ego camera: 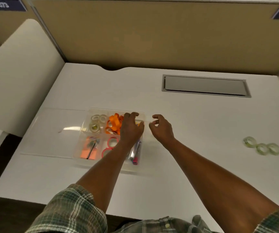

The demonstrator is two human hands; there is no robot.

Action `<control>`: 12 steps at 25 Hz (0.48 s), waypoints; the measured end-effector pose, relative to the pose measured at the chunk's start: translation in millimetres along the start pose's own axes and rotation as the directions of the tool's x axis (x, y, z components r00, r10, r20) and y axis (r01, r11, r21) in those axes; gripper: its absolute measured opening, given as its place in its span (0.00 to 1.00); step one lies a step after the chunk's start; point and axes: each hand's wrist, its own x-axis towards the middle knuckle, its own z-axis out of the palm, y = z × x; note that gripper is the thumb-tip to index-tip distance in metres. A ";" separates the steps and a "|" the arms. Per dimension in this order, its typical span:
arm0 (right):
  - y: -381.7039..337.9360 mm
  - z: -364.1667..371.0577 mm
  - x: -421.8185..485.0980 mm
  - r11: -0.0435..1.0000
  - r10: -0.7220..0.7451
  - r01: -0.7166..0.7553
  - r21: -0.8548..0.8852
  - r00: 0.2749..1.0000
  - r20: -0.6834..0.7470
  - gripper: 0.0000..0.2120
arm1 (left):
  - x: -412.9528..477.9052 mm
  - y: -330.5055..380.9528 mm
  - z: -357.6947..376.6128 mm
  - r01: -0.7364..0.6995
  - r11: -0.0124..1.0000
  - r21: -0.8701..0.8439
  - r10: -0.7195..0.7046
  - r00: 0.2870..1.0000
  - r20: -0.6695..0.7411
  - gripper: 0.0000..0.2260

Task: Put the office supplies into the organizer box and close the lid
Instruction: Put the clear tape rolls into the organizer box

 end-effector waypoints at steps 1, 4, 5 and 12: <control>13.2 -15.7 -1.5 1.000 0.013 -0.013 0.004 1.000 -0.021 0.19 | -4.0 12.8 13.4 -0.016 1.000 0.003 0.016 1.000 0.024 0.18; 55.1 -62.6 -8.0 0.998 0.058 -0.058 0.006 0.995 -0.085 0.19 | -17.0 48.6 56.5 -0.061 0.998 0.028 0.057 0.992 0.110 0.18; 69.5 -77.7 -10.0 0.997 0.074 -0.074 0.003 0.992 -0.106 0.18 | -21.9 59.7 71.0 -0.071 0.997 0.031 0.066 0.987 0.144 0.17; 171.4 -177.6 -33.0 0.983 0.135 -0.159 -0.095 0.965 -0.223 0.14 | -55.4 126.5 170.7 -0.190 0.979 0.074 0.145 0.905 0.401 0.18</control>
